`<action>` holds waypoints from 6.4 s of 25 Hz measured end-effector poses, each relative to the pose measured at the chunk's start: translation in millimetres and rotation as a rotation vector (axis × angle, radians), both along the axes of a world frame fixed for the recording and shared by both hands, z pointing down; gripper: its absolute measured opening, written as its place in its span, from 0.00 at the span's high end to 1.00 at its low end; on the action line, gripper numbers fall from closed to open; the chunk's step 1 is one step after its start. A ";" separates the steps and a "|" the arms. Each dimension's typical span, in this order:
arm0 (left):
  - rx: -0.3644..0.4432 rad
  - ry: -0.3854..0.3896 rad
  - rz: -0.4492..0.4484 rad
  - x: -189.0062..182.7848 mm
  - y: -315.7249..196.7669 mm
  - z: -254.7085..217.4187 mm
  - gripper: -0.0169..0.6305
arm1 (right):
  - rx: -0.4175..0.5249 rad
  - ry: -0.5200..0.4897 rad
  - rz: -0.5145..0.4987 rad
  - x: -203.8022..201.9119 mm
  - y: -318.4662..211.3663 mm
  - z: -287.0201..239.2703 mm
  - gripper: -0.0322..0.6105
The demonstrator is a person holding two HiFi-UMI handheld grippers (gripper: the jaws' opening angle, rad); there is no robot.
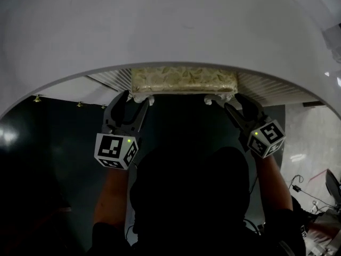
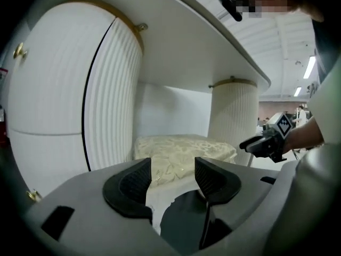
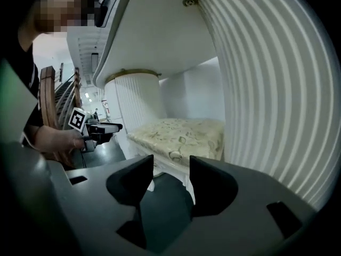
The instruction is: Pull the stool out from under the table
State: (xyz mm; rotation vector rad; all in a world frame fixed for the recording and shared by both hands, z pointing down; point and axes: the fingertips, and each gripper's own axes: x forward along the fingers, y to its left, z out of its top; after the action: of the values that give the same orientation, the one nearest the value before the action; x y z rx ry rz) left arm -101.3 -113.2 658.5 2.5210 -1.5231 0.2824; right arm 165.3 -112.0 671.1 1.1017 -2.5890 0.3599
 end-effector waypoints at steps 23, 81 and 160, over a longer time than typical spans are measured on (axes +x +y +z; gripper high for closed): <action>-0.069 -0.027 0.063 -3.9 -16.7 96.6 0.49 | -0.023 0.034 0.162 30.8 -34.0 86.3 0.61; -0.547 -0.310 0.149 3.3 -51.7 114.8 0.42 | -0.392 0.143 0.006 22.4 -48.0 95.3 0.61; -1.019 0.309 -0.022 -0.7 -84.2 53.0 0.35 | -1.055 -0.148 0.021 9.7 -70.5 35.8 0.47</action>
State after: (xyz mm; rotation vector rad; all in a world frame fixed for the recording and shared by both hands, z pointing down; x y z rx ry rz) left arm -102.1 -197.4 711.4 1.6346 -0.9186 0.4818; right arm 175.0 -182.6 706.8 0.6890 -1.9534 1.5998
